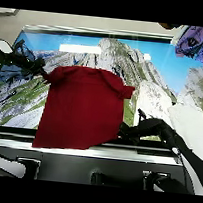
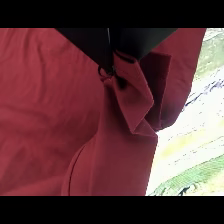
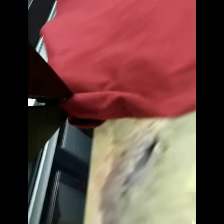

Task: Fold the clothes and pants, and hang the long-sleeved shirts on hangers.

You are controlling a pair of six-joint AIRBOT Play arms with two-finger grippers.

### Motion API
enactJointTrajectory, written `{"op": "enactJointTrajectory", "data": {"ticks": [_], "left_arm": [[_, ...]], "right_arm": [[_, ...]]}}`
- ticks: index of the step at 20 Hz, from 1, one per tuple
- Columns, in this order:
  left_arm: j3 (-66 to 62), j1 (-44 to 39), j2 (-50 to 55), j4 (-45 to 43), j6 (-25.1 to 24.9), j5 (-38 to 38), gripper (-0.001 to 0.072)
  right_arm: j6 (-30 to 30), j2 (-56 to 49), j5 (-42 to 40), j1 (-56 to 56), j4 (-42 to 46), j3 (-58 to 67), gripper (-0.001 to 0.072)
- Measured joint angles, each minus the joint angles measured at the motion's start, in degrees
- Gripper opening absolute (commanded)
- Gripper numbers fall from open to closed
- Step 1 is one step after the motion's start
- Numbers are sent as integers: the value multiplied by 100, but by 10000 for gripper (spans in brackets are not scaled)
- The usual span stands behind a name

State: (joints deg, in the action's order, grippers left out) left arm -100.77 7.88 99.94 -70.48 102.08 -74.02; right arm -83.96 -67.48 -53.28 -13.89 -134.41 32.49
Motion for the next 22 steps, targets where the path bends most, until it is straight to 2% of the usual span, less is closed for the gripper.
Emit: {"op": "enactJointTrajectory", "data": {"ticks": [6, 12, 13, 14, 15, 17, 22], "left_arm": [[0, -44, 2, 0, 7, -85, 16], [0, -468, 31, 2, 170, -299, 15], [0, -555, 52, 2, 197, -306, 16], [0, -649, 74, 2, 219, -337, 15], [0, -721, 90, 2, 256, -337, 15], [0, -833, 114, 2, 310, -343, 16], [0, -874, 131, 0, 334, -404, 16]], "right_arm": [[575, -120, 177, 1145, 955, 1764, 27], [911, -1036, -39, 2201, 1491, 3980, 36], [977, -1252, -66, 2260, 1510, 4234, 125], [1034, -1453, -107, 2302, 1506, 4428, 341], [1058, -1600, -208, 2334, 1473, 4555, 492], [907, -1759, -538, 2387, 1412, 4721, 491], [-313, -1414, -1838, 2487, 1591, 4376, 490]]}}
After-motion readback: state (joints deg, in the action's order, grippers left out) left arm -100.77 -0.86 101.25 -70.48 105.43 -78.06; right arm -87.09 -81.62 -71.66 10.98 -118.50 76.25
